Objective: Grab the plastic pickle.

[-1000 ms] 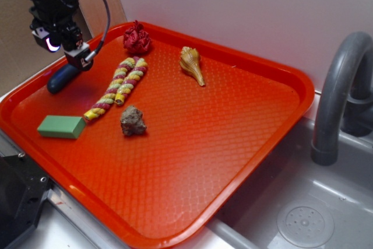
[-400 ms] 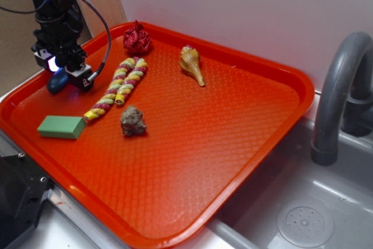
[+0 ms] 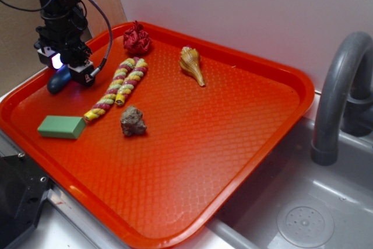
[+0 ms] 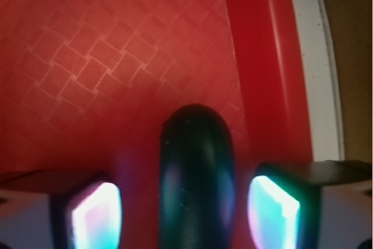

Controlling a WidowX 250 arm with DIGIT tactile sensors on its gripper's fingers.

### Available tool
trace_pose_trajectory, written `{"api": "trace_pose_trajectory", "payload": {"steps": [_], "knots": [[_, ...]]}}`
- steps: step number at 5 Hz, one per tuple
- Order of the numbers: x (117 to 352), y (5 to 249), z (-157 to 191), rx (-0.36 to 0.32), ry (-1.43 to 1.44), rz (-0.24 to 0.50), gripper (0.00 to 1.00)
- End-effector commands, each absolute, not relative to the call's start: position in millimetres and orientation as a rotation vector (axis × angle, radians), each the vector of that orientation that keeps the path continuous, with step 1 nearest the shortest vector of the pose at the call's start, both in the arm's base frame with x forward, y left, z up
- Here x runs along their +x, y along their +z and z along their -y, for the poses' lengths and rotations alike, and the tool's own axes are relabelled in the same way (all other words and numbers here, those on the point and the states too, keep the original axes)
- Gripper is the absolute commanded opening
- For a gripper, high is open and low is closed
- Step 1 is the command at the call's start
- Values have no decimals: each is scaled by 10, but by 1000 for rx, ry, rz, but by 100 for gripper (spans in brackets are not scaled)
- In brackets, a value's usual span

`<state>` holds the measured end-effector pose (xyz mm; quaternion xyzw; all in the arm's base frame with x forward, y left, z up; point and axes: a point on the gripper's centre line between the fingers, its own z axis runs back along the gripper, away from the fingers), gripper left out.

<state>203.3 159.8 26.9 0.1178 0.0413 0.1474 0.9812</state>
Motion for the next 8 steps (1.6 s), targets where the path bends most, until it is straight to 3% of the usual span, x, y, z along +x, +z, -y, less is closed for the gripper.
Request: {"api": "trace_pose_trajectory", "payload": {"steps": [1,2,3,4,6,8], "knots": [[1975,272,-1597,213,212,-43,0],[1973,275,-1578,217,175,-32,0],[2013,596,-1410,267,116,-45,0],[2169,1094,-940,266,95,-9,0],[2294,1821,-353,156,68,59,0],[2382,2588,-86,87,84,186,0]]}}
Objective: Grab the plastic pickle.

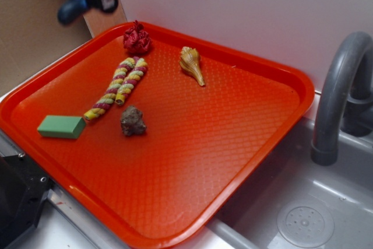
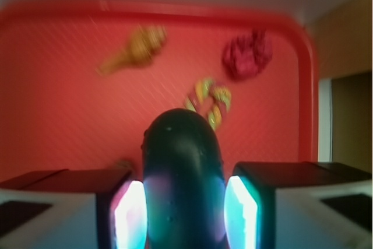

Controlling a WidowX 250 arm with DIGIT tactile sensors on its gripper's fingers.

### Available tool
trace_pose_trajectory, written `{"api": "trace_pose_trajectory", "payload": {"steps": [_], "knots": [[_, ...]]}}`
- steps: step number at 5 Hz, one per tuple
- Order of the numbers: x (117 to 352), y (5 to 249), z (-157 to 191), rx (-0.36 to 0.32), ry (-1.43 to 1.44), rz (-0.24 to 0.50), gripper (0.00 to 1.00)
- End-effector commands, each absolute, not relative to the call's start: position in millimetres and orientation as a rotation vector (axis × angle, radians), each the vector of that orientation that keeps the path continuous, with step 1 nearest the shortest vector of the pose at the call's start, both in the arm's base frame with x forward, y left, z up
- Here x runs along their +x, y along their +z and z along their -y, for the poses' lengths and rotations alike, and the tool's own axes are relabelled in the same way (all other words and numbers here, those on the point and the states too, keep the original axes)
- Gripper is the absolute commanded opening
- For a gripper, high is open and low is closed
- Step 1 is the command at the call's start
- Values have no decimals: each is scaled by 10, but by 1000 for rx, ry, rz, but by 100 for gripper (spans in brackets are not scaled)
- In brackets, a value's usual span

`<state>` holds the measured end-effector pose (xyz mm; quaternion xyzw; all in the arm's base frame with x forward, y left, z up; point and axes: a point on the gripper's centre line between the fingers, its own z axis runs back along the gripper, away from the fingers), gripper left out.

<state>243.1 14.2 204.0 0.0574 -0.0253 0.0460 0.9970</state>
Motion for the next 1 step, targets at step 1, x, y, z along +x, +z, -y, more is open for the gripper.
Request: {"api": "trace_pose_trajectory", "payload": {"steps": [1], "knots": [[2385,2660,-73,125,8,171,0]]}}
